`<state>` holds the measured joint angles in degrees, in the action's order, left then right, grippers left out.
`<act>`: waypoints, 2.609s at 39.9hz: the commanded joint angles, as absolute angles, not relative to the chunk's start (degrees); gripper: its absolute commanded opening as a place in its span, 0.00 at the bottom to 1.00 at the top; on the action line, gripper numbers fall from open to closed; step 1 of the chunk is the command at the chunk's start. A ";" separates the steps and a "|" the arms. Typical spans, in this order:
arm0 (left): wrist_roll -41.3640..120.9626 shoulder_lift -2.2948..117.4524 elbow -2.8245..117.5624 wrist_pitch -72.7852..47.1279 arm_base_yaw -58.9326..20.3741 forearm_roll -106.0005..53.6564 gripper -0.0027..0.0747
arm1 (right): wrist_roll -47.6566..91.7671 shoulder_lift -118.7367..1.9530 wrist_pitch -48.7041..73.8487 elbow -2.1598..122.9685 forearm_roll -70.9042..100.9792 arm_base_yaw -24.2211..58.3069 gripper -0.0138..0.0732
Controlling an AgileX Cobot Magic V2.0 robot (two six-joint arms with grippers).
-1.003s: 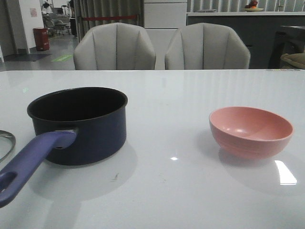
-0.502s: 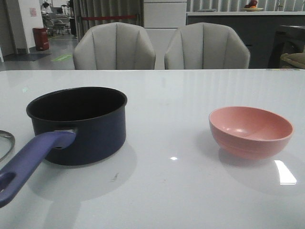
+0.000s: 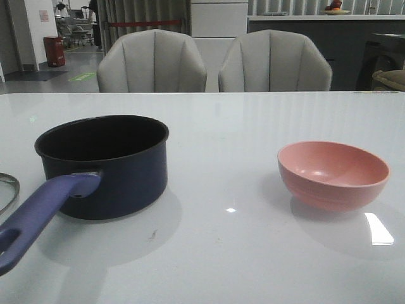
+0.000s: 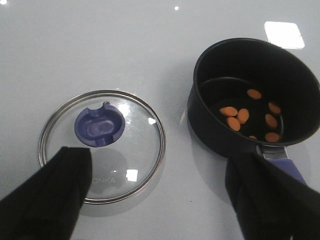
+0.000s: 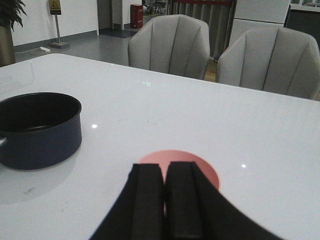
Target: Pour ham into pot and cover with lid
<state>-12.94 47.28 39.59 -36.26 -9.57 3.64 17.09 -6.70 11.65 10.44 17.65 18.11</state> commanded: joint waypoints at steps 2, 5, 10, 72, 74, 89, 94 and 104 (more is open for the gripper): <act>-14.48 53.29 44.47 -34.53 -9.33 6.52 0.79 | 17.32 -7.33 7.43 11.87 18.10 18.18 0.34; -14.48 56.89 46.54 -35.40 -8.20 6.19 0.79 | 17.32 -7.33 7.43 11.87 18.10 18.18 0.34; -14.48 63.24 50.25 -37.11 -3.85 5.40 0.79 | 17.32 -7.33 7.43 11.87 18.10 18.18 0.34; -6.83 103.18 74.13 -54.80 5.98 -4.54 0.79 | 17.32 -7.33 7.43 11.87 18.10 18.18 0.34; -6.83 103.28 74.13 -54.45 5.98 -4.54 0.79 | 17.32 -7.33 7.43 11.87 18.10 18.18 0.34; -6.83 104.96 74.13 -54.35 5.68 -4.81 0.79 | 17.32 -7.33 7.43 11.87 18.10 18.18 0.34; -6.83 105.17 74.13 -54.09 5.32 -4.81 0.79 | 17.32 -7.33 7.43 11.87 18.10 18.18 0.34; -6.83 105.17 74.13 -52.86 4.49 -4.93 0.46 | 17.32 -7.33 7.43 11.87 18.10 18.18 0.34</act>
<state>-6.56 107.62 72.45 -54.09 4.90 -4.44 17.09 -6.70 11.65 10.44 17.65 18.11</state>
